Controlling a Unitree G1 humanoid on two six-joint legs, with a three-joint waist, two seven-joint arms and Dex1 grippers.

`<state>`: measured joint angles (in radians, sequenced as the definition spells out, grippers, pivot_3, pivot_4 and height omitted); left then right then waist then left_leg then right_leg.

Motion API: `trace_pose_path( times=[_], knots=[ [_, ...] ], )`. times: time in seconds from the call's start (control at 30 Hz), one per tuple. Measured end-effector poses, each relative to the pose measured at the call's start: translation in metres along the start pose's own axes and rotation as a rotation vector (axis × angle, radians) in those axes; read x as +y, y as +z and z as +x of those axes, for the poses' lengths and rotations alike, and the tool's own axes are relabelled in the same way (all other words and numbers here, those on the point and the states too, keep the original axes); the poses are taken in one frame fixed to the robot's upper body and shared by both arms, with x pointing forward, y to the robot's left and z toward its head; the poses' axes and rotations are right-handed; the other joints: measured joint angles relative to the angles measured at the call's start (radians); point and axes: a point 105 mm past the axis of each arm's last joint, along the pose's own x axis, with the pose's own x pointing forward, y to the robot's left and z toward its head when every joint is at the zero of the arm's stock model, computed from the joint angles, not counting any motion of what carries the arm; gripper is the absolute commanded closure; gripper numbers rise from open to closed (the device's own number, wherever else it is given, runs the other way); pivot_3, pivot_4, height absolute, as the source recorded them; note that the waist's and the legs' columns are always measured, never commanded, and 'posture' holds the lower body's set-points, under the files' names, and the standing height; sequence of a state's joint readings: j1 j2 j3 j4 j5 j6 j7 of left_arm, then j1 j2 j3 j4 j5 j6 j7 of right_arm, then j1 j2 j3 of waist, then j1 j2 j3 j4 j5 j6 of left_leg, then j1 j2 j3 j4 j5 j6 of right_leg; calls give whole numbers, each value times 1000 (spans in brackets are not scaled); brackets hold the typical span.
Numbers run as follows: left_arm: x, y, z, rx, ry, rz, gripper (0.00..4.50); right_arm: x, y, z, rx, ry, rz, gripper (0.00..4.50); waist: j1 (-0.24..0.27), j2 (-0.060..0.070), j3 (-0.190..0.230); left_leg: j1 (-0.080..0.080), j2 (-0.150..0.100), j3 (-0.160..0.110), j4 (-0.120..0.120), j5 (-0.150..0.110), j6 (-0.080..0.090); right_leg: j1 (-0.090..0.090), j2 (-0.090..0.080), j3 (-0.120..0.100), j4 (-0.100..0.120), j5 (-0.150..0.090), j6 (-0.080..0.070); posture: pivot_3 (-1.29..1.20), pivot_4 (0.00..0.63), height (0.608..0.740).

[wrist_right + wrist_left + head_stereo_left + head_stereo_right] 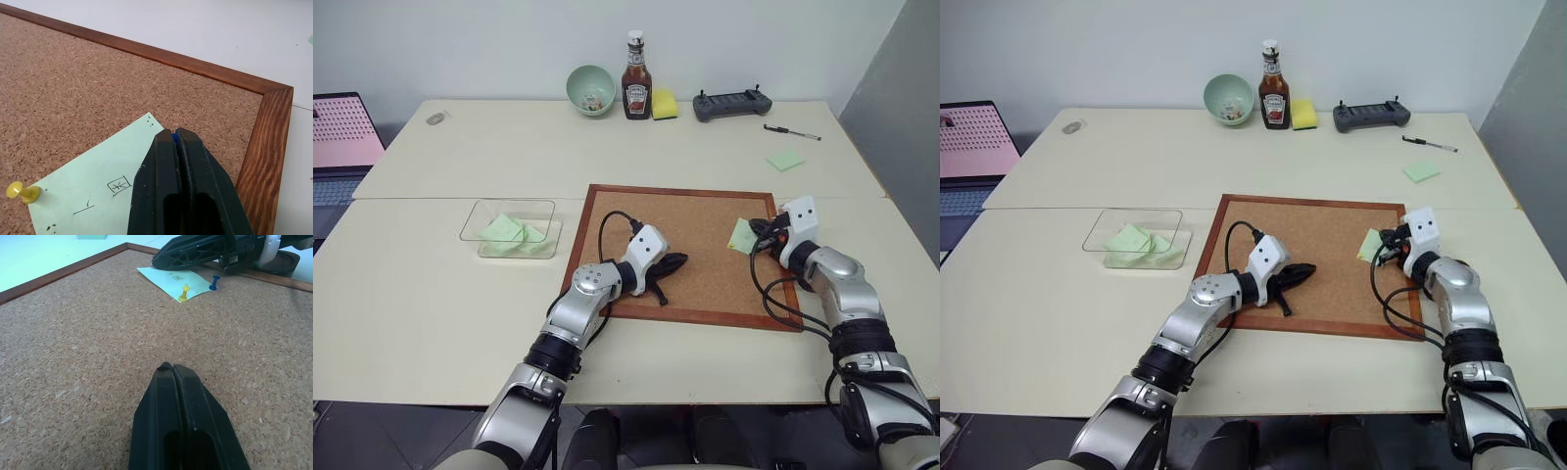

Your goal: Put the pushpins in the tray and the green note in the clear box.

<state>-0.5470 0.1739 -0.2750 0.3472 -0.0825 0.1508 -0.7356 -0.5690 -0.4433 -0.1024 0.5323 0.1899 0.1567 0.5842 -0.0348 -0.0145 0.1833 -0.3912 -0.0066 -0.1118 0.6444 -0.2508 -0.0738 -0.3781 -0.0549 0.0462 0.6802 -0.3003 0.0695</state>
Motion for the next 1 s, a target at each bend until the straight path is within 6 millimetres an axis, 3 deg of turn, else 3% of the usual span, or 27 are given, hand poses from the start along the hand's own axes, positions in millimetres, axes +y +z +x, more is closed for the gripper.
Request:
trace_pose_path(
  times=[0.33,0.5,0.8,1.0],
  knots=[
    [0,-1,0,6,-1,3,4500,1,3,-4,-18,-18,66,4491,0,1,-1,0,0,0,0,0,0,0,0,0,0,0,0,0,150,740],
    [1,-2,0,18,4,-1,4500,6,21,-4,-84,-2,65,4491,0,2,-1,2,0,0,0,0,0,2,0,0,0,0,0,0,150,740],
    [0,-2,1,19,4,-2,4500,6,24,-6,-91,-17,83,4491,0,2,-1,3,0,0,0,0,0,3,0,0,0,0,0,0,150,740],
    [0,-2,1,19,3,-3,4500,3,36,-12,-131,-37,106,4491,1,2,-1,3,0,0,0,0,0,3,0,0,0,0,0,0,150,740]
  ],
)
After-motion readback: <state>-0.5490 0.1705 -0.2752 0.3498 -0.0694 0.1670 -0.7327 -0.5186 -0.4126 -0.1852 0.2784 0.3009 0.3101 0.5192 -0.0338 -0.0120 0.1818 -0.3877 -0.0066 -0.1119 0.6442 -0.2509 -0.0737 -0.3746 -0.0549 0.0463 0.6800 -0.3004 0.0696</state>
